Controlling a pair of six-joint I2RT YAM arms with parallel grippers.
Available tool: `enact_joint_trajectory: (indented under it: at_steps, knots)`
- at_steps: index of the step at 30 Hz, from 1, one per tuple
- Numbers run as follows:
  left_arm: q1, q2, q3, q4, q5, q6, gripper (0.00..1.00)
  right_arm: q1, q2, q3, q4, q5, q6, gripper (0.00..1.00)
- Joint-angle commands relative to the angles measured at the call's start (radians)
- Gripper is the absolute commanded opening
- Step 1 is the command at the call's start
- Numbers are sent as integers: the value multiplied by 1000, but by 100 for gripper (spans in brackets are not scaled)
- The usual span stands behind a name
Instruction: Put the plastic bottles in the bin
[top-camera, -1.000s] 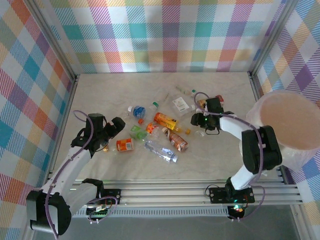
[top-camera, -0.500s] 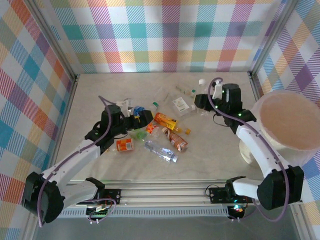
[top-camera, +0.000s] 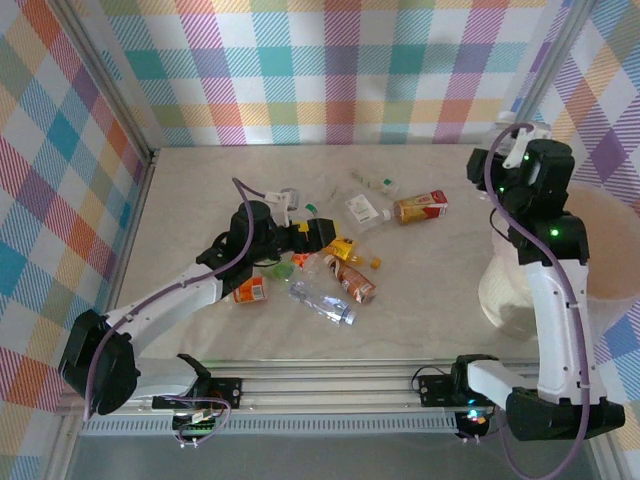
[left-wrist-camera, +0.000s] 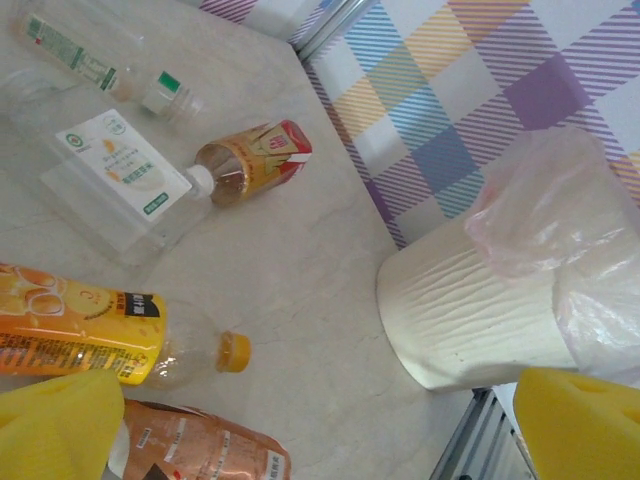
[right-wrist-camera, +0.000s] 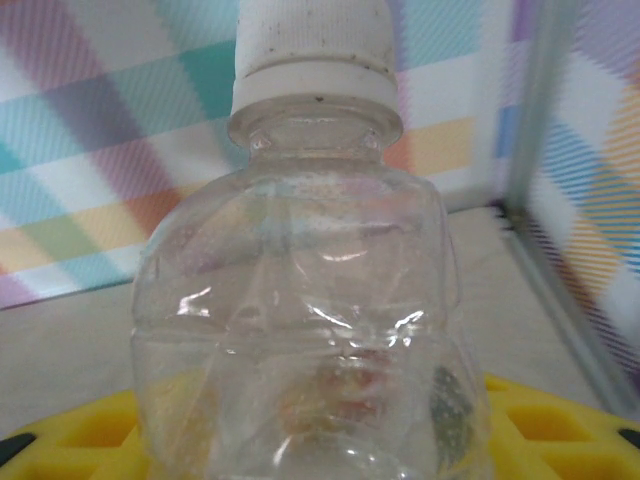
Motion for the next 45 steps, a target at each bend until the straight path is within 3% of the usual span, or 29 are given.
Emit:
enact_joint_trajectory:
  at_steps: [1,4,7,16,28,42,45]
  knots:
    - [-7,-1,21,21,-39,3,100,-38,0,47,-154,173,-88,50]
    - [-8,-1,39,0,-61,3,100,-89,9,66,-227,326,-110,50]
    - [-8,0,54,-22,-70,2,100,-189,-10,49,-252,300,-100,50]
    - [-8,18,83,-62,-70,-3,100,-558,-4,-58,-285,-103,-26,50]
    - [-8,9,88,-121,-105,3,100,-599,1,-266,-72,-298,95,52]
    - [-9,44,90,-128,-160,-10,100,-599,75,-291,72,-607,150,53]
    - [-8,50,94,-136,-171,-12,100,-598,81,-299,82,-609,161,56]
